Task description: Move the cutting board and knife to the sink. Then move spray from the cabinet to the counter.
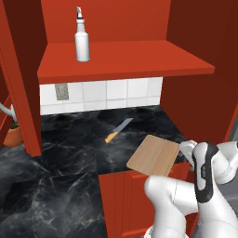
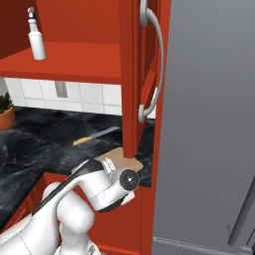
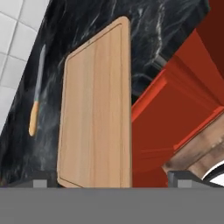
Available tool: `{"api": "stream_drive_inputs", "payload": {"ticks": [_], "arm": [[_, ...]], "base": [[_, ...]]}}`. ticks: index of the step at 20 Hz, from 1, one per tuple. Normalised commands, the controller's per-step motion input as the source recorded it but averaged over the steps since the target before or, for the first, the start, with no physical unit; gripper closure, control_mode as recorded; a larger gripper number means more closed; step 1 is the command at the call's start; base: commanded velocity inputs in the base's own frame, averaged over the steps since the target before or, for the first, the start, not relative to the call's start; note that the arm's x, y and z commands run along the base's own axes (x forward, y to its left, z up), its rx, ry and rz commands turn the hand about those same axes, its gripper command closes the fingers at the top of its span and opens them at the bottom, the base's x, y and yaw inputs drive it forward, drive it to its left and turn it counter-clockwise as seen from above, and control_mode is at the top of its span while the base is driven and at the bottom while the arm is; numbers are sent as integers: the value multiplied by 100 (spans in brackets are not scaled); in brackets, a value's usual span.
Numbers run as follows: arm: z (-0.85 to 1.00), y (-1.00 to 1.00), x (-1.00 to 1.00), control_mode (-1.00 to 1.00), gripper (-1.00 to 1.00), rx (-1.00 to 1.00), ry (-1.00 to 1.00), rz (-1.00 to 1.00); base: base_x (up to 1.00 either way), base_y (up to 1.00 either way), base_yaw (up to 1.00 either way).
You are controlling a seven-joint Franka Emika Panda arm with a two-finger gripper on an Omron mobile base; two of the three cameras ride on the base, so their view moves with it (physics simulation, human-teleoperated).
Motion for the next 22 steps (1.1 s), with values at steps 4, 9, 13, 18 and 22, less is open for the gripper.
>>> {"api": "stream_drive_inputs", "payload": {"ticks": [4,9,13,18,22], "arm": [[-28,-4,1,-100,-100,18,0,-2],[-30,0,5,-100,-100,19,-1,2],[-19,1,16,-100,-100,14,-4,6],[-9,2,22,-100,-100,6,-10,9],[-21,4,17,-100,-100,6,-4,12]], "base": [[0,0,0],[0,0,0],[0,0,0],[0,0,0],[0,0,0]]}}
